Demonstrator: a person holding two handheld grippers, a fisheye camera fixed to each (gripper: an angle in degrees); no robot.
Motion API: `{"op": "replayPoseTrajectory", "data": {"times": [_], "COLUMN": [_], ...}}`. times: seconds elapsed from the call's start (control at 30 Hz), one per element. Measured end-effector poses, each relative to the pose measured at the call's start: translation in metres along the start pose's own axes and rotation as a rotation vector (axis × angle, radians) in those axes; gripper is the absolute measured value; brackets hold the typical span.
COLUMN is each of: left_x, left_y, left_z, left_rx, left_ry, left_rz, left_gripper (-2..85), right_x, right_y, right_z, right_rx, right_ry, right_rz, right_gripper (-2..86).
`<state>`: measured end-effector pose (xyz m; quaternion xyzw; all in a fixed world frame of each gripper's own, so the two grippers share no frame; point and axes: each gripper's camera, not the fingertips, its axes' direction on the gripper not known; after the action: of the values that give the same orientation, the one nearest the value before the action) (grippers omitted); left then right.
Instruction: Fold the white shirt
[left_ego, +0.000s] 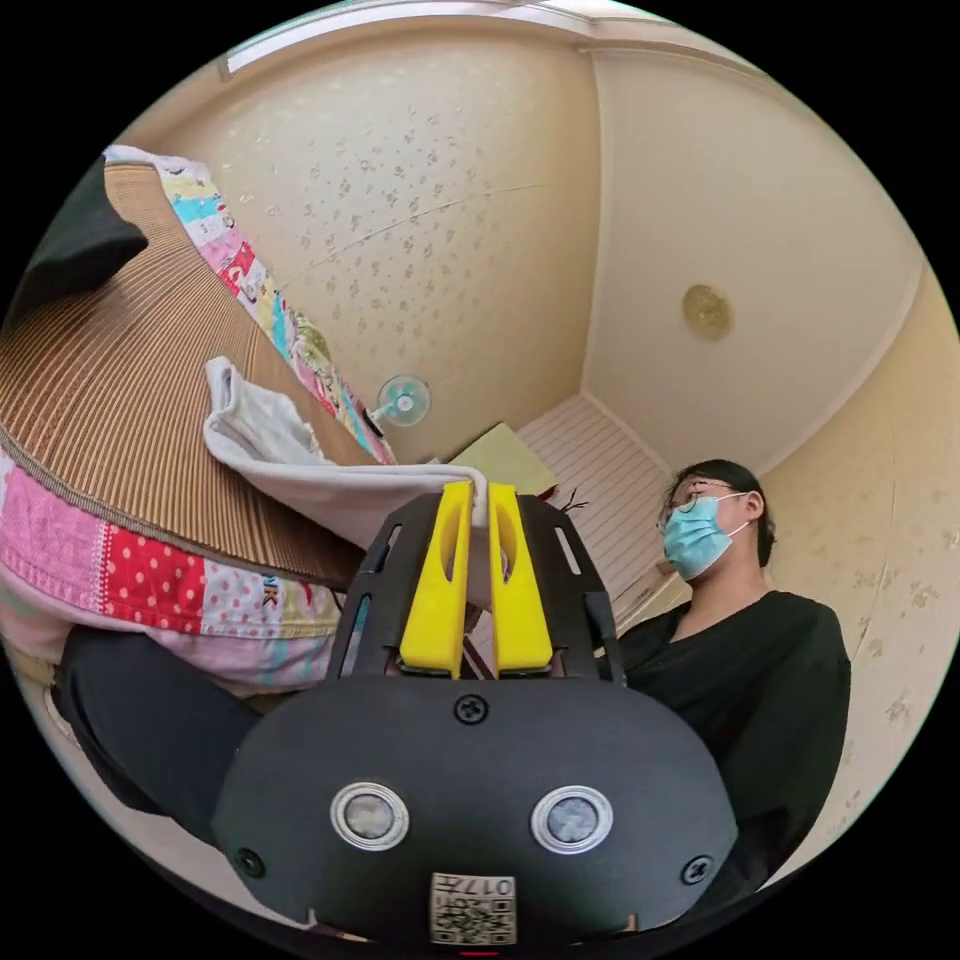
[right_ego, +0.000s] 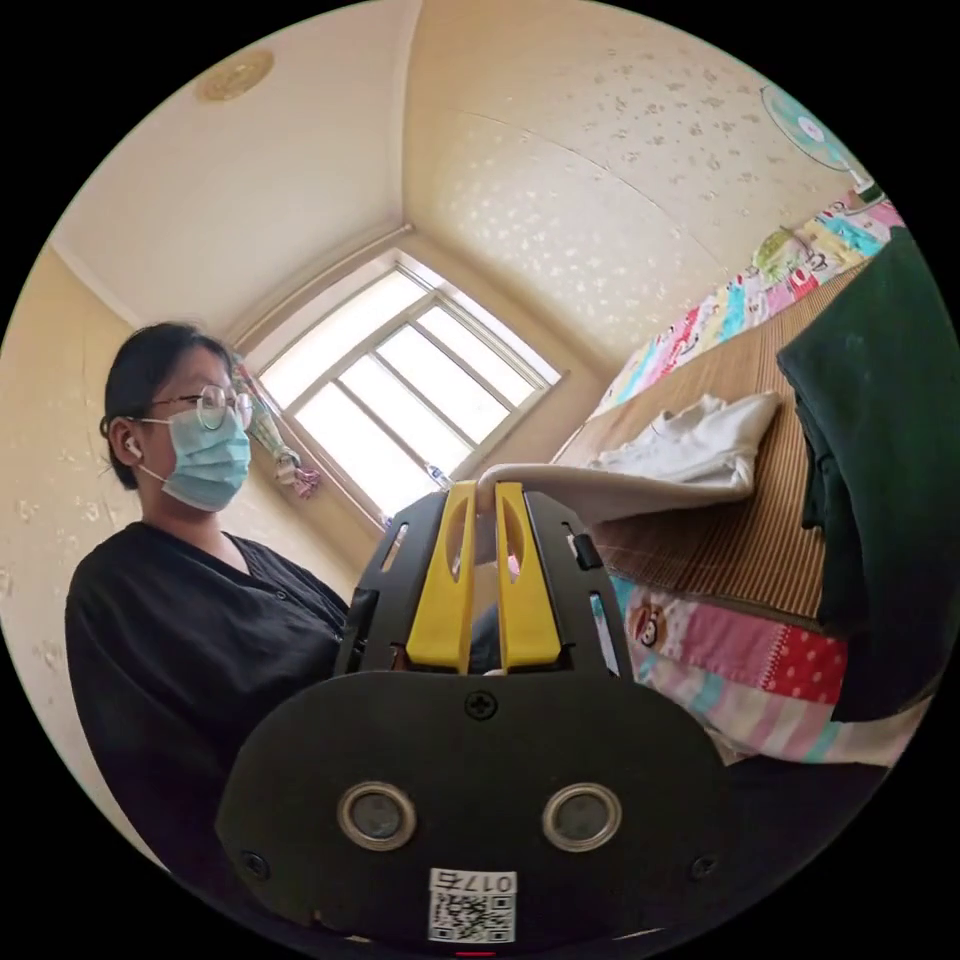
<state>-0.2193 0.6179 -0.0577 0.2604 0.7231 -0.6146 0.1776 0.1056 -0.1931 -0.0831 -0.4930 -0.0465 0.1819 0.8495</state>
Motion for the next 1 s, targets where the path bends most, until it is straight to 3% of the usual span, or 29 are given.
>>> {"op": "replayPoseTrajectory", "data": {"times": [0.17, 0.3, 0.47, 0.57, 0.67, 0.83, 1.0], "left_x": [0.045, 0.044, -0.027, -0.081, -0.115, -0.163, -0.202], "left_y": [-0.002, -0.001, 0.001, -0.002, -0.016, -0.042, -0.065], "left_z": [0.002, 0.010, 0.026, 0.042, 0.065, 0.096, 0.138], "left_rx": [0.016, 0.031, 0.050, 0.090, 0.124, 0.237, 0.216], "left_ry": [0.195, 0.212, -0.038, -0.075, -0.165, -0.240, -0.375], "left_rz": [0.186, 0.182, -0.047, -0.186, -0.260, -0.368, -0.351], "left_gripper": [3.6, 3.6, 3.6, 3.6, 3.6, 3.5, 5.9], "right_x": [-0.039, -0.041, 0.003, 0.047, 0.079, 0.131, 0.188], "right_y": [-0.003, -0.002, -0.011, -0.028, -0.051, -0.087, -0.105], "right_z": [-0.026, -0.025, 0.016, 0.061, 0.113, 0.193, 0.270], "right_rx": [0.180, 0.250, 0.202, 0.155, 0.140, 0.127, 0.037], "right_ry": [-0.155, -0.149, 0.212, 0.460, 0.656, 0.833, 0.992], "right_rz": [-0.124, -0.131, 0.043, 0.208, 0.200, 0.200, 0.197], "right_gripper": [2.6, 2.5, 2.4, 2.5, 2.7, 3.1, 4.4]}}
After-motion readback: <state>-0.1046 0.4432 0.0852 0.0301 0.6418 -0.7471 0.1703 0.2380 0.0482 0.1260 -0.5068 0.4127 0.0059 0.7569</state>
